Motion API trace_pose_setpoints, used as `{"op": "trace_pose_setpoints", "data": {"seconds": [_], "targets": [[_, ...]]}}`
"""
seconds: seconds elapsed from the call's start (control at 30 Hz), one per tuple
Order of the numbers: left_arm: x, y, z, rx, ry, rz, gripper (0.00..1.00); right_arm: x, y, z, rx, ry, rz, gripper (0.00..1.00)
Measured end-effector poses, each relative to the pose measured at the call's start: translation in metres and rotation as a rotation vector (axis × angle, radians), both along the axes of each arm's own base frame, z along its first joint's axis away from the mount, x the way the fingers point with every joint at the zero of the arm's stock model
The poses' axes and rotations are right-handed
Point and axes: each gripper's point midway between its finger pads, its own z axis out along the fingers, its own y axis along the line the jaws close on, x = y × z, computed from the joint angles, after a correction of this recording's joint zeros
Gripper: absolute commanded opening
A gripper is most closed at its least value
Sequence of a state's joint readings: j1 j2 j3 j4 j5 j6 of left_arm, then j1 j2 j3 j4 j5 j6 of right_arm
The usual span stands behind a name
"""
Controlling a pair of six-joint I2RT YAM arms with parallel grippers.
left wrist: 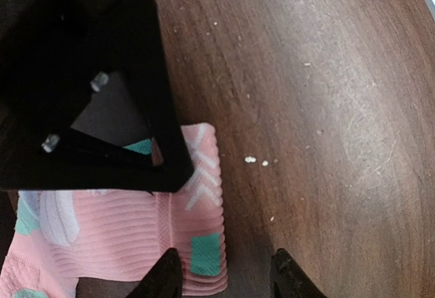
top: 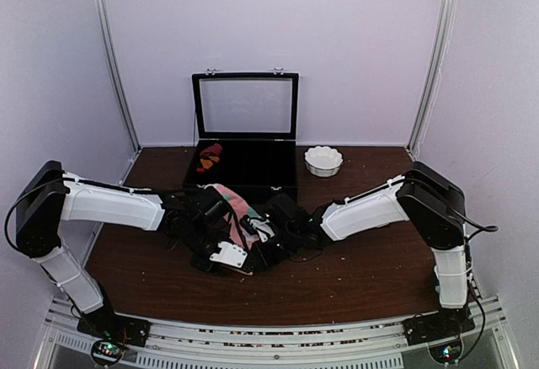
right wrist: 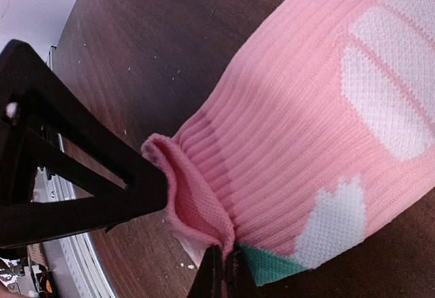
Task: Roll the socks
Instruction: Roll the sock at the center of the board.
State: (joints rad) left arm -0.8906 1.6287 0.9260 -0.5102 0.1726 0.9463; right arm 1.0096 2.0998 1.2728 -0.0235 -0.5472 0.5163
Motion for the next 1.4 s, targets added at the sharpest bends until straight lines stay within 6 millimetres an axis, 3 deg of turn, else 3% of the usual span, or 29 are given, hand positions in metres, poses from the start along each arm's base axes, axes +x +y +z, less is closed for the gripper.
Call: {"op": "trace_pose_setpoints", "data": {"seconds": [0.33,0.5,0.57,0.8,0.97,1.13,1.27,1.4], "targets": [[0.009,0.003,-0.019,0.059,-0.011,0.028,0.38,-0.004,-0.001,-0.001,-0.001,0.034,-0.006,0.00],[0.011,0.000,-0.020,0.069,-0.015,0.034,0.16,-0.005,-0.003,-0.002,-0.001,0.048,-0.003,0.00],[0.011,-0.002,-0.021,0.069,-0.016,0.031,0.11,-0.005,-0.005,-0.002,0.001,0.050,-0.003,0.04],[0.011,-0.003,-0.021,0.079,-0.024,0.049,0.08,-0.008,-0.008,-0.001,0.010,0.062,-0.006,0.14],[0.011,-0.003,-0.021,0.081,-0.010,0.083,0.02,-0.010,-0.011,0.003,0.036,0.073,-0.013,0.32],[0.006,-0.004,-0.020,0.087,0.053,0.127,0.01,-0.018,-0.034,0.005,0.030,0.053,-0.032,0.40],[-0.002,-0.005,-0.020,0.091,0.139,0.169,0.02,-0.019,-0.058,0.012,0.013,-0.007,-0.063,0.40],[-0.009,-0.007,-0.019,0.106,0.243,0.207,0.02,-0.022,-0.083,0.032,0.033,-0.124,-0.084,0.40]]}}
